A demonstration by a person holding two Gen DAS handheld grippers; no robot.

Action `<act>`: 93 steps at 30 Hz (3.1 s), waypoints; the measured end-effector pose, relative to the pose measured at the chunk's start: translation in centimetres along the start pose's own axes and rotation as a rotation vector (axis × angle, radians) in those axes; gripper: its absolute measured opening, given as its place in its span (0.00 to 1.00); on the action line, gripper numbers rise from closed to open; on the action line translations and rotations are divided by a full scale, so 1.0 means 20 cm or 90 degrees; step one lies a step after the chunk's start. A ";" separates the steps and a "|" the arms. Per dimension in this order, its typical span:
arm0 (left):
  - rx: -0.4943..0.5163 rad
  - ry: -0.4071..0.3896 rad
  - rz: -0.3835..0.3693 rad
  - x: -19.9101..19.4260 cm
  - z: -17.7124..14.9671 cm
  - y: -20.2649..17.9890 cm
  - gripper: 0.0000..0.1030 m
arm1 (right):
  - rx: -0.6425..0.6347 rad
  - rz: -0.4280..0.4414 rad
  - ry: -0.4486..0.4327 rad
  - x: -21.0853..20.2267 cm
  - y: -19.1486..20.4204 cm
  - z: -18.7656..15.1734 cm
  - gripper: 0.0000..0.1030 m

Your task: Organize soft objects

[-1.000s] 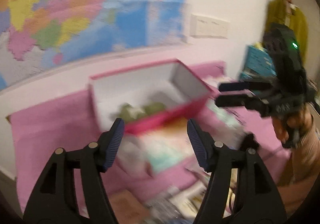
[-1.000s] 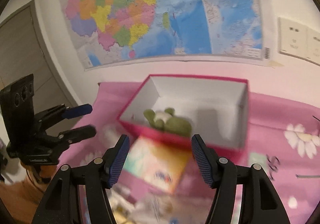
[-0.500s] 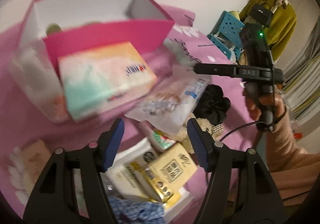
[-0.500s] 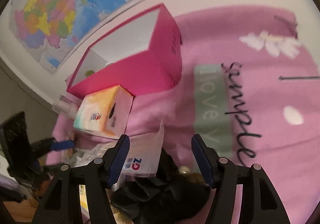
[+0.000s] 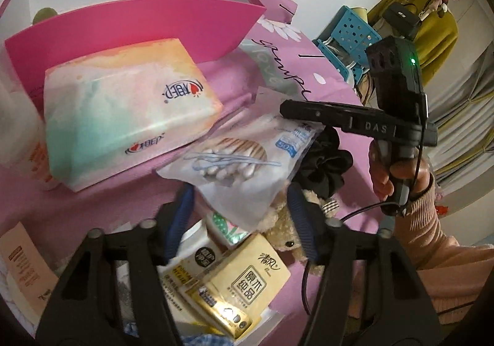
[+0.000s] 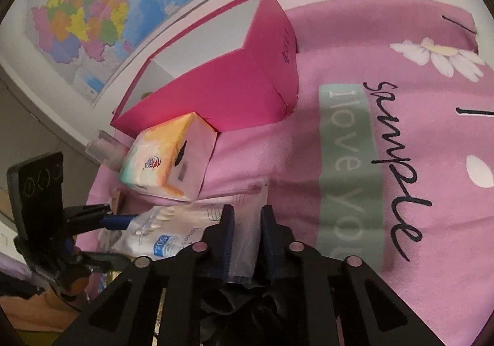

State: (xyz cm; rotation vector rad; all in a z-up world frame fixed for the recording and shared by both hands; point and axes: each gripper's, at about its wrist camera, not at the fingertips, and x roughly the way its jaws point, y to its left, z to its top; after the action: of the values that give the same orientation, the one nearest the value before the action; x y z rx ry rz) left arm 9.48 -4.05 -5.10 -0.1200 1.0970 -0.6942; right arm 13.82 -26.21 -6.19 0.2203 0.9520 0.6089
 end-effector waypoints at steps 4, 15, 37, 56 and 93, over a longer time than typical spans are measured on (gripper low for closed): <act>0.012 -0.004 0.017 0.01 0.00 -0.02 0.48 | -0.018 -0.006 -0.031 -0.04 0.04 -0.02 0.14; 0.057 -0.053 0.043 -0.11 -0.05 -0.14 0.47 | -0.038 0.020 -0.088 -0.21 0.11 -0.03 0.14; 0.106 -0.173 0.167 -0.36 0.27 -0.14 0.47 | -0.125 0.058 -0.196 -0.25 0.35 0.36 0.13; -0.018 -0.104 0.345 -0.21 0.63 0.34 0.47 | -0.067 0.021 -0.145 0.23 0.34 0.81 0.13; 0.141 -0.131 0.118 -0.19 0.02 -0.24 0.55 | -0.082 -0.096 -0.019 -0.20 0.07 -0.09 0.65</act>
State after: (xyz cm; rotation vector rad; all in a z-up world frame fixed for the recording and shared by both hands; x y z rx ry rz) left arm 6.54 -5.77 0.08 0.0979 0.8165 -0.6169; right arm 10.06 -27.48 -3.91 0.0420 0.8887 0.5243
